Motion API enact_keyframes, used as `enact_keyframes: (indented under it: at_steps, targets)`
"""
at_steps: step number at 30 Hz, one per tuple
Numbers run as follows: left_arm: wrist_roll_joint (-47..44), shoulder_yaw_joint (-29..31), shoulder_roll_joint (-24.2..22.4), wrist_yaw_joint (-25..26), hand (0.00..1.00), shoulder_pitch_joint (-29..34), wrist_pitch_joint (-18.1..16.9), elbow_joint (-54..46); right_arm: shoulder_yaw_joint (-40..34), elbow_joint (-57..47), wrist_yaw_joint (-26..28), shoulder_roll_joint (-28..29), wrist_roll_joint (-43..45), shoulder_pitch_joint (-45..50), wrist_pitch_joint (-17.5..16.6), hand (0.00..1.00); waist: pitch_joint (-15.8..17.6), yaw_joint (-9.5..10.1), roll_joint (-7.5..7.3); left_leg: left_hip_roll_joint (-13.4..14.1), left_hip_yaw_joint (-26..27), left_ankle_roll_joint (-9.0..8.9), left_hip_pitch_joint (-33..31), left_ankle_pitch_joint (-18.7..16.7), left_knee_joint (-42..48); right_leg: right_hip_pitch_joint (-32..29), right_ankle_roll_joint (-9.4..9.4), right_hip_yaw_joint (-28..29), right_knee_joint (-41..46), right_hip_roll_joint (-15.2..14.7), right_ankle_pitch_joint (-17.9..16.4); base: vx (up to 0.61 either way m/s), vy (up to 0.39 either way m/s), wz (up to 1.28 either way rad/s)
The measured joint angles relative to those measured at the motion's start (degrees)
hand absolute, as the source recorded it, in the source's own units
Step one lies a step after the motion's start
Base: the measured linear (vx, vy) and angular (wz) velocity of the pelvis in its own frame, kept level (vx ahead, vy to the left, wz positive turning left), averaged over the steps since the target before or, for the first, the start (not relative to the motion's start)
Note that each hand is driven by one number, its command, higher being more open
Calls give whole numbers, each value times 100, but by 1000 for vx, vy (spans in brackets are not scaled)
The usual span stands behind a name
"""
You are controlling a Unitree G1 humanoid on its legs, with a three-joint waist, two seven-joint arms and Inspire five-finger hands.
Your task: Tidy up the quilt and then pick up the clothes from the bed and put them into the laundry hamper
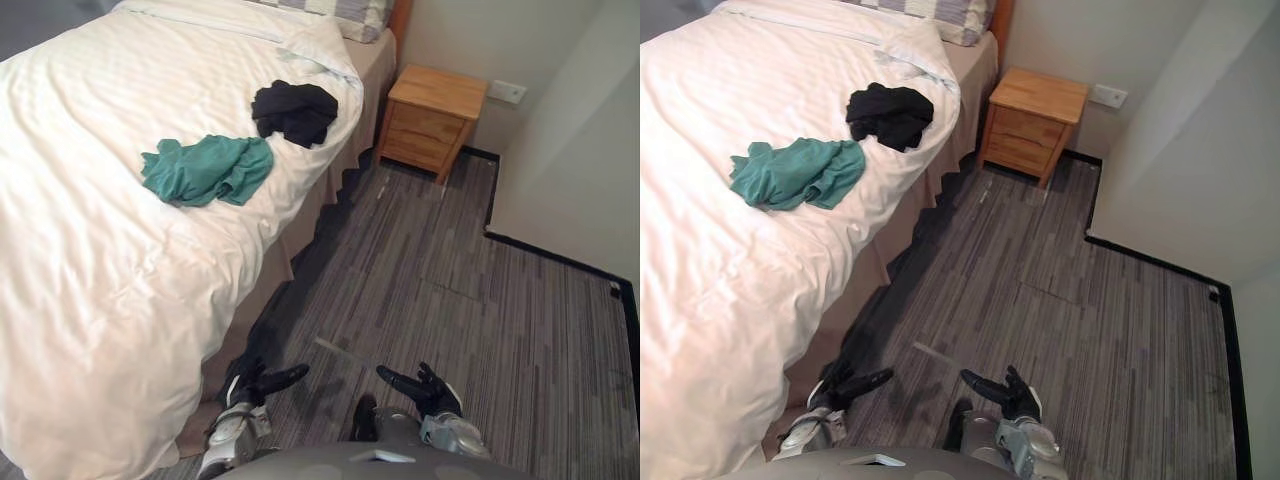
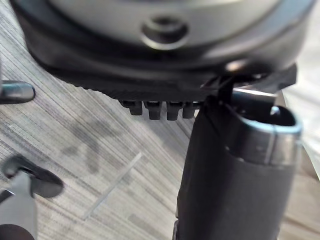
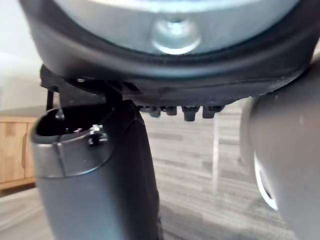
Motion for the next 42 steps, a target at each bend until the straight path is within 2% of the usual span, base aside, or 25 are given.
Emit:
enact_keyframes:
  at_steps: [1, 2, 3, 4, 16, 20, 22, 23, 24, 25, 26, 27, 28, 29, 30, 31, 33, 34, 35, 36, 37, 38, 39, 41, 42]
  targets:
    - [-1, 11, 28, -11, 100, -16, 9, 13, -35, 123, -6, -20, -4, -47, 37, 100, -11, 23, -110, -80, 107, -38, -13, 7, 18, 32, 42, 205, -341, 180, -89, -63, -48, -93]
    - [-1, 18, 15, -1, 100, -15, 62, 106, -57, 280, -6, -36, -5, -60, 37, 100, -60, 47, -1, -50, 113, -15, -143, 55, 46, 239, 203, 558, -1161, 515, 10, -72, -76, -122]
    - [-1, 22, 5, 9, 100, -15, 97, 153, -98, 330, -7, -68, -8, -97, 38, 100, -57, 73, 89, 46, 89, -12, -238, 85, 114, 301, 278, 676, -1586, 679, 238, -66, -64, -84]
    - [-1, -9, 214, 232, 100, -6, 100, 449, -206, 602, -230, -206, -24, -113, 103, 100, 73, 117, 281, 13, -840, -196, -392, -27, 277, 1006, 298, 1380, -3980, 1100, 1852, -8, -30, -32]
    - [-26, 279, 147, 445, 100, 0, 104, 556, -38, 618, -195, -238, 17, -114, 93, 100, 81, 109, 245, 4, -842, -195, -110, -28, 331, 1257, 296, 1517, -3975, 1139, 1853, 0, 12, -6]
    - [44, 258, 184, 705, 100, -34, 112, 624, 12, 661, -87, -209, 385, -116, 62, 100, 103, -25, 159, -18, -848, -192, -67, -29, 409, 1216, 265, 1615, -3979, 1169, 1790, -50, 26, -26]
    - [390, 263, 177, 868, 100, -43, 139, 640, -87, 661, -23, -189, 528, -119, 44, 100, 101, -96, 194, 79, -718, -198, -12, -33, 265, 1198, 170, 1247, -3970, 1230, 1608, -17, -1, -32]
    - [448, 315, 118, 893, 100, -5, 173, 629, -147, 653, 69, -307, 624, -133, 55, 100, 113, -143, 501, 411, -413, -405, 54, -287, 127, 1088, -62, 907, -3570, 1445, 1334, 51, 4, -62]
    - [449, 481, 115, 892, 100, 67, 208, 619, -160, 659, 106, -308, 649, -211, 50, 100, 151, -93, 479, 552, -189, -453, 112, -374, 292, 873, -272, 676, -2681, 1477, 965, 130, -62, -91]
    - [380, 736, 143, 899, 100, 252, 283, 509, -140, 648, 76, -191, 648, -172, 54, 100, 167, -22, 298, 597, -13, -670, 32, -412, 901, 914, -219, 660, -2189, 1373, 679, 144, -100, -94]
    - [423, 928, 222, 900, 100, 297, 325, 270, -125, 614, 34, -63, 650, -67, 37, 100, 145, 0, 37, 642, -20, -715, -275, -428, 1898, 1016, -39, 656, -2111, 1258, 332, 121, -195, -87]
    - [448, 944, 186, 968, 100, 395, 313, 25, -55, 541, 33, -101, 694, 0, 45, 100, 170, 36, 79, 1032, -286, -433, -859, -176, 3472, 1166, -82, 782, -2188, 1314, 200, 120, -203, -79]
    - [450, 926, 140, 990, 100, 431, 305, -68, 41, 450, -5, -164, 684, 29, 42, 100, 201, 131, 152, 1288, -638, -36, -1437, 677, 4660, 1459, -92, 810, -2537, 1408, 193, 152, -178, -75]
    - [415, 955, 114, 991, 100, 438, 311, -130, 128, 442, -32, -198, 683, 48, 40, 100, 222, 185, 128, 1335, -776, -66, -1679, 818, 5065, 1622, -95, 819, -2713, 1413, 196, 270, -159, -80]
    - [444, 946, 101, 987, 100, 408, 278, -197, 182, 443, -79, -222, 628, 47, 51, 100, 211, 280, 116, 1254, -961, -293, -2103, 564, 5443, 1754, -90, 989, -2830, 1417, 230, 234, -117, -63]
    - [440, 928, 97, 982, 100, 404, 226, -222, 178, 477, -97, -243, 619, 29, 74, 100, 213, 287, 113, 1137, -985, -379, -2370, 353, 5345, 1799, -4, 1146, -2897, 1412, 318, 274, -147, -67]
    - [396, 876, 106, 969, 100, 398, 173, -225, 134, 781, -135, -285, 461, -144, 146, 100, 222, 349, 111, 819, -1019, -254, -2637, 53, 4172, 1939, 84, 1355, -3112, 1385, 371, 274, -116, -57]
    - [405, 818, 103, 961, 100, 361, 156, -237, 125, 854, -187, -286, 327, -194, 220, 100, 223, 396, 106, 629, -1025, -211, -2782, 106, 2781, 2102, 134, 1403, -3414, 1386, 397, 334, -88, -46]
    - [406, 820, 104, 952, 100, 354, 158, -249, 116, 851, -212, -272, 241, -192, 229, 100, 233, 402, 91, 565, -1014, -178, -2811, 242, 2207, 2184, 140, 1423, -3536, 1386, 398, 468, -99, -35]
    - [401, 829, 105, 915, 100, 349, 170, -331, 105, 841, -253, -233, 183, -179, 234, 100, 256, 441, 27, 453, -1015, -61, -2880, 751, 1427, 2367, 176, 1474, -3725, 1372, 376, 488, -69, -15]
    - [421, 830, 102, 924, 100, 345, 166, -381, 111, 795, -281, -177, 175, -144, 234, 100, 241, 514, -43, 349, -1019, -32, -2885, 1146, 998, 2471, 253, 1510, -3807, 1329, 323, 509, -51, -13]
    - [420, 821, 111, 916, 100, 334, 167, -413, 112, 765, -291, -154, 172, -129, 235, 100, 241, 554, -76, 293, -1033, 26, -2882, 1346, 975, 2508, 309, 1528, -3796, 1296, 281, 562, -11, -11]
    - [427, 819, 171, 885, 100, 291, 202, -425, 73, 664, -333, -40, 173, -74, 229, 100, 194, 610, -279, 139, -1020, 200, -2857, 1379, 939, 2501, 402, 1553, -3748, 1101, 172, 595, -20, -18]
    - [392, 919, 228, 899, 100, 180, 210, -289, -37, 586, -334, 29, 118, -136, 226, 100, 349, 665, -317, 189, -969, 379, -2687, 1109, 1266, 2411, 527, 1709, -3069, 1060, 230, 600, -13, -14]
    - [381, 980, 330, 915, 100, 99, 219, -171, -148, 632, -287, 112, 46, -138, 220, 100, 411, 633, -337, 39, -1106, 312, -2527, 789, 1437, 2283, 730, 1630, -2011, 984, 106, 438, 36, 12]
